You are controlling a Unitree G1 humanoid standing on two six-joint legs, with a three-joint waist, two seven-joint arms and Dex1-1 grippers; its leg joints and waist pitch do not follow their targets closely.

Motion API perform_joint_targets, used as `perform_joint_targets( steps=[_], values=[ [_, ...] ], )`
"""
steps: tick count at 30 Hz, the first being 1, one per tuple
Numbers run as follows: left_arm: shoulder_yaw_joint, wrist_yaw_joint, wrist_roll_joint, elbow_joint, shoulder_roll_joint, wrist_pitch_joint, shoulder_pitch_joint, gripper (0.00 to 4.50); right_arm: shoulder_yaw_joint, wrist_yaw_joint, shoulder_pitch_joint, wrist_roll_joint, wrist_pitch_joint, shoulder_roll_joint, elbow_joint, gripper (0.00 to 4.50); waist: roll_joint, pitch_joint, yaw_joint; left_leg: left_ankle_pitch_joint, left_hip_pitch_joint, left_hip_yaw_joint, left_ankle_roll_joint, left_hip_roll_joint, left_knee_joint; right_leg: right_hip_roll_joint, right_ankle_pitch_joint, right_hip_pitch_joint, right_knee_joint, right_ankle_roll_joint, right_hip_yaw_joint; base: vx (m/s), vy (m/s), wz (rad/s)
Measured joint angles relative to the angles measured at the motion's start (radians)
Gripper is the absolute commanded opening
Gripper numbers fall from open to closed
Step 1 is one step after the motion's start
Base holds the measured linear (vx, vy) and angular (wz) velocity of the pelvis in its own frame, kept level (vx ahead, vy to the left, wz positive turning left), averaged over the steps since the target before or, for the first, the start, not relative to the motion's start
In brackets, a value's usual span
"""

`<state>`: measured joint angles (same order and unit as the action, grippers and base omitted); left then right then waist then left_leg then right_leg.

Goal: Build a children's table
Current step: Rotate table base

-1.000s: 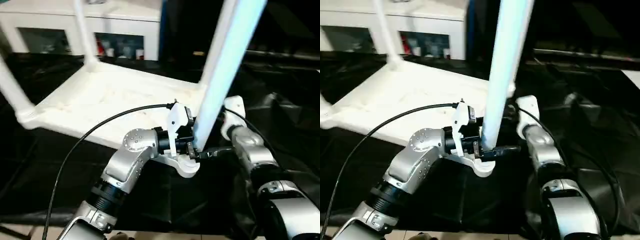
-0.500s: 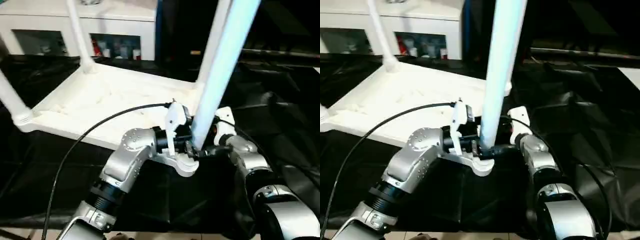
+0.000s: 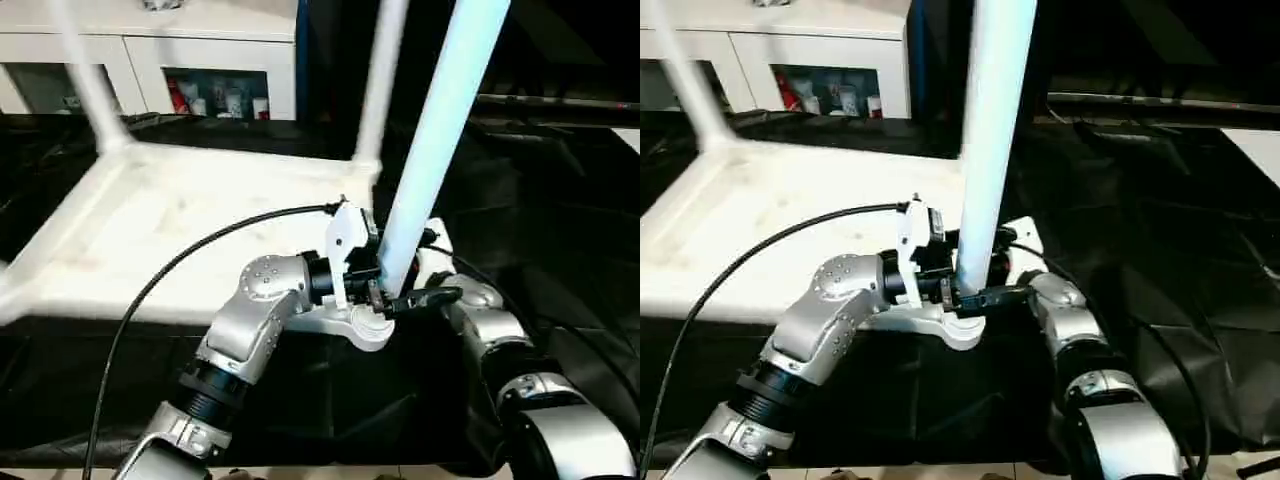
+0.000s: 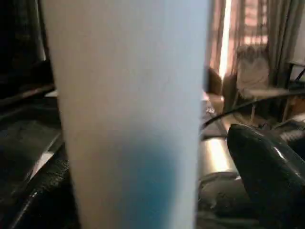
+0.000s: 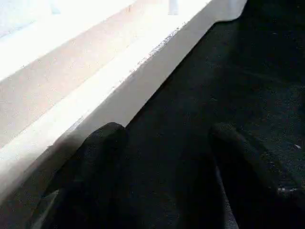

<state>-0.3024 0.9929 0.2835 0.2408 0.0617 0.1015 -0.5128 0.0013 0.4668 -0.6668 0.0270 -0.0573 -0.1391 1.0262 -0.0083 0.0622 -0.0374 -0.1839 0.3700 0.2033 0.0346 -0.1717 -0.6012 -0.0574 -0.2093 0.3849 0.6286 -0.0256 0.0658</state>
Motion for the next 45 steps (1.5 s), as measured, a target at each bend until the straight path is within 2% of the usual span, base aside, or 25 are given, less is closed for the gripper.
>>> perform_joint_targets(
  steps=[4, 7, 9, 15, 17, 18, 21, 23, 25, 28, 29, 34, 35, 39, 40, 45],
  values=[
    [-0.011, -0.011, -0.028, 0.028, 0.019, 0.000, -0.001, 4.41, 0.008, -0.001, 0.000, -0.004, -0.013, 0.004, 0.001, 3.20, 0.000, 0.000, -0.001, 0.000, 0.000, 0.000, 0.000, 0.000, 0.000, 0.000, 0.000, 0.000, 0.000, 0.000, 0.000, 0.000, 0.000, 0.00],
    [-0.019, -0.021, -0.065, 0.042, 0.061, 0.001, -0.003, 4.41, 0.004, -0.006, -0.003, -0.001, -0.025, -0.012, 0.002, 3.20, 0.001, 0.000, -0.001, 0.000, 0.000, 0.000, 0.000, 0.000, 0.000, 0.000, 0.000, 0.000, 0.000, 0.000, 0.000, 0.000, 0.000, 0.00],
    [-0.017, -0.022, -0.077, 0.053, 0.097, 0.001, -0.003, 4.41, -0.003, 0.007, -0.004, 0.002, -0.032, -0.034, -0.007, 3.20, 0.004, 0.002, -0.007, 0.000, 0.001, 0.000, 0.000, 0.000, 0.000, 0.000, 0.000, 0.000, 0.000, 0.000, 0.000, 0.000, 0.000, 0.00],
    [0.002, 0.112, -0.082, 0.050, 0.285, 0.032, 0.057, 4.41, 0.008, 0.231, 0.111, 0.011, -0.024, -0.219, -0.250, 3.20, 0.008, 0.002, -0.032, -0.001, 0.001, 0.000, -0.001, 0.000, 0.001, 0.000, -0.001, 0.000, -0.002, 0.001, 0.001, 0.000, 0.000, 0.00],
    [0.001, 0.161, -0.082, 0.050, 0.325, 0.046, 0.060, 4.41, 0.040, 0.317, 0.169, 0.011, -0.013, -0.258, -0.320, 3.20, 0.010, 0.003, -0.043, -0.001, 0.002, 0.000, -0.002, 0.000, 0.000, 0.000, -0.001, 0.000, -0.002, 0.000, 0.001, 0.000, 0.000, 0.00],
    [0.000, 0.178, -0.082, 0.050, 0.331, 0.050, 0.060, 4.26, 0.051, 0.347, 0.185, 0.011, -0.010, -0.267, -0.338, 3.20, 0.012, 0.002, -0.047, -0.001, 0.002, 0.000, -0.002, 0.000, 0.000, 0.000, -0.001, 0.000, -0.003, 0.000, 0.001, 0.000, 0.000, 0.00],
    [-0.031, 0.230, -0.089, 0.063, 0.359, 0.041, 0.038, 4.15, 0.085, 0.423, 0.233, 0.014, -0.008, -0.317, -0.424, 3.20, 0.020, 0.005, -0.055, -0.001, 0.002, 0.000, -0.002, 0.000, 0.000, 0.000, 0.000, 0.000, -0.002, 0.000, 0.001, 0.000, 0.000, 0.00],
    [-0.033, 0.240, -0.108, 0.097, 0.381, 0.017, 0.024, 4.02, 0.085, 0.461, 0.253, 0.021, 0.007, -0.364, -0.485, 3.20, 0.025, 0.005, -0.056, -0.001, 0.001, 0.000, -0.002, 0.000, 0.000, 0.000, 0.000, -0.001, -0.002, 0.000, 0.000, 0.000, 0.000, 0.00],
    [-0.037, 0.249, -0.128, 0.135, 0.384, -0.006, 0.006, 3.76, 0.084, 0.513, 0.296, 0.045, 0.052, -0.414, -0.585, 3.20, 0.028, 0.005, -0.059, -0.001, 0.001, 0.000, -0.002, 0.000, 0.000, 0.000, -0.001, -0.001, -0.002, 0.001, 0.001, 0.000, 0.000, 0.00],
    [-0.053, 0.270, -0.157, 0.184, 0.379, -0.023, -0.025, 3.63, 0.088, 0.607, 0.366, 0.082, 0.143, -0.480, -0.743, 3.20, 0.030, 0.005, -0.064, -0.001, 0.001, 0.000, -0.002, 0.000, 0.000, 0.000, -0.001, -0.001, -0.002, 0.001, 0.001, 0.000, 0.000, 0.00],
    [-0.062, 0.267, -0.174, 0.206, 0.376, -0.032, -0.040, 3.36, 0.092, 0.626, 0.373, 0.086, 0.161, -0.493, -0.776, 3.20, 0.030, 0.004, -0.062, -0.001, 0.001, 0.000, -0.002, 0.000, 0.000, 0.000, -0.001, -0.001, -0.003, 0.001, 0.001, 0.000, 0.000, 0.00],
    [-0.101, 0.257, -0.222, 0.255, 0.361, -0.065, -0.081, 3.04, 0.107, 0.651, 0.385, 0.099, 0.210, -0.504, -0.854, 3.20, 0.033, 0.003, -0.054, -0.001, 0.001, 0.000, -0.002, 0.000, 0.000, 0.000, -0.001, -0.001, -0.003, 0.002, 0.001, 0.000, 0.000, 0.00],
    [-0.105, 0.253, -0.229, 0.275, 0.352, -0.072, -0.087, 2.86, 0.108, 0.651, 0.392, 0.100, 0.227, -0.507, -0.872, 3.20, 0.034, 0.003, -0.055, -0.001, 0.001, 0.000, -0.002, 0.000, 0.000, 0.000, -0.002, -0.001, -0.003, 0.002, 0.001, 0.000, 0.000, 0.00],
    [-0.108, 0.245, -0.249, 0.330, 0.323, -0.081, -0.096, 2.63, 0.114, 0.651, 0.405, 0.124, 0.294, -0.510, -0.947, 3.20, 0.035, 0.003, -0.057, -0.002, 0.002, 0.000, -0.003, 0.000, 0.000, 0.000, -0.001, -0.001, -0.004, 0.002, 0.001, 0.000, 0.000, 0.00],
    [-0.110, 0.247, -0.253, 0.335, 0.319, -0.081, -0.100, 2.42, 0.115, 0.654, 0.408, 0.130, 0.305, -0.511, -0.964, 3.20, 0.035, 0.003, -0.058, -0.002, 0.002, 0.000, -0.003, 0.000, 0.000, 0.000, -0.001, -0.001, -0.004, 0.002, 0.001, 0.000, 0.000, 0.00],
    [-0.117, 0.245, -0.267, 0.355, 0.324, -0.080, -0.115, 2.03, 0.126, 0.659, 0.433, 0.134, 0.332, -0.514, -0.986, 3.20, 0.035, 0.003, -0.062, -0.002, 0.002, 0.000, -0.003, 0.000, 0.000, 0.000, -0.001, -0.001, -0.004, 0.002, 0.001, 0.000, 0.000, 0.00]
  ],
)
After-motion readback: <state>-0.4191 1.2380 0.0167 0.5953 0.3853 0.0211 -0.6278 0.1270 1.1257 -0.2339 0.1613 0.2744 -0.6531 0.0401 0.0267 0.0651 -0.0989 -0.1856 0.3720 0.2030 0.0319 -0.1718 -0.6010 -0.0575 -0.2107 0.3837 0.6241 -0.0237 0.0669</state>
